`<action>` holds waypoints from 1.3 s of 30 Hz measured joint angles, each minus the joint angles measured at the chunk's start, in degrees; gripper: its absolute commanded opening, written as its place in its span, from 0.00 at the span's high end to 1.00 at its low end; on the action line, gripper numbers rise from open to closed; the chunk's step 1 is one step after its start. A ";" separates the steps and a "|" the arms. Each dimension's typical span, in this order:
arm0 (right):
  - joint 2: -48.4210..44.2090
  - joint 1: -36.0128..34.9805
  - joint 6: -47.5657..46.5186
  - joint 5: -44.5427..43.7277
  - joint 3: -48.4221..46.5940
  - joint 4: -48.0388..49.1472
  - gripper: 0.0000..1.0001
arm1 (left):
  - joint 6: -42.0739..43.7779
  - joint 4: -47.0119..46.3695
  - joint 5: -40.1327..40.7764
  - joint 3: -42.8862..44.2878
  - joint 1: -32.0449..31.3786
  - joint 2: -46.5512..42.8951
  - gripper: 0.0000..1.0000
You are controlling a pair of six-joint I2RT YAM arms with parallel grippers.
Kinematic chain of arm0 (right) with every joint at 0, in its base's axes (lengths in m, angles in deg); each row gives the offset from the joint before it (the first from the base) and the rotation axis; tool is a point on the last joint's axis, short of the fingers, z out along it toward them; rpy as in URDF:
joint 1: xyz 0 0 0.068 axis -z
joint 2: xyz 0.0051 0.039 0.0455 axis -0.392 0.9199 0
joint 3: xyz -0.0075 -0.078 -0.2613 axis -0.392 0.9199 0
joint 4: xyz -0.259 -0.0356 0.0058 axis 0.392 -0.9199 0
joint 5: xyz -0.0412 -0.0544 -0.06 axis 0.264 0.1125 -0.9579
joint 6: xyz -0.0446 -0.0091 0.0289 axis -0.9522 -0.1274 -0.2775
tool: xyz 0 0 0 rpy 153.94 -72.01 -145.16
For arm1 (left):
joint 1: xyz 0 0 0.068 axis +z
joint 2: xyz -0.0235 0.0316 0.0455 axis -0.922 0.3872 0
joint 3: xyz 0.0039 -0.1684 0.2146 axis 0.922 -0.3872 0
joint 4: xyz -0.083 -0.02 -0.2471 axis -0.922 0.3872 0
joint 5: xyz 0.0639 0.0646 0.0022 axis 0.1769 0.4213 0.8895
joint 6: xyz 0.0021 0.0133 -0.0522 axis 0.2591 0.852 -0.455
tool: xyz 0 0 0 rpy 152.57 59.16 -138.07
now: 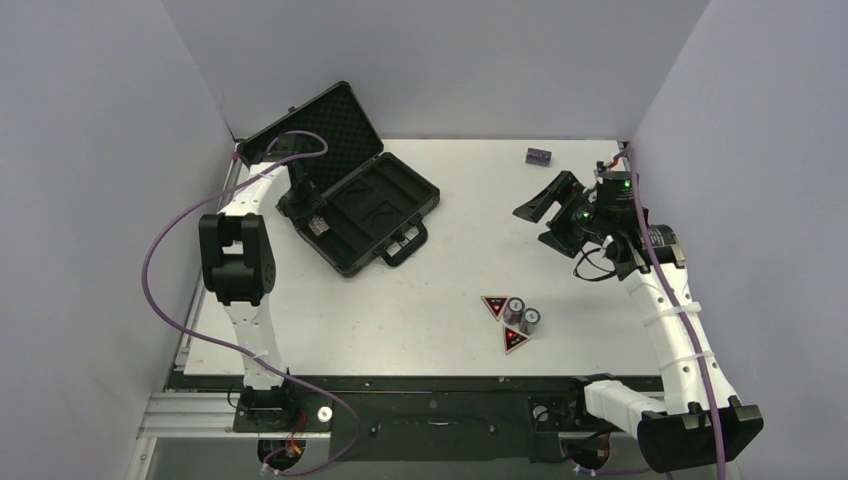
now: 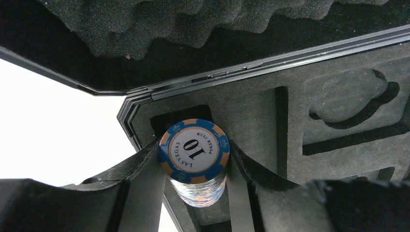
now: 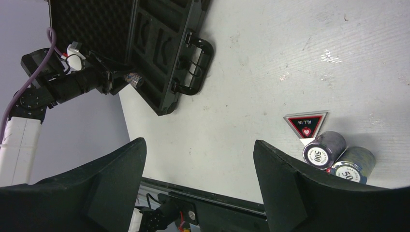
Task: Pack up texas hold em set
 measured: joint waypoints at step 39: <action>2.60 -2.32 -0.20 0.24 -3.19 0.04 0.24 | -2.14 -4.26 -1.53 -7.45 0.02 -4.46 1.00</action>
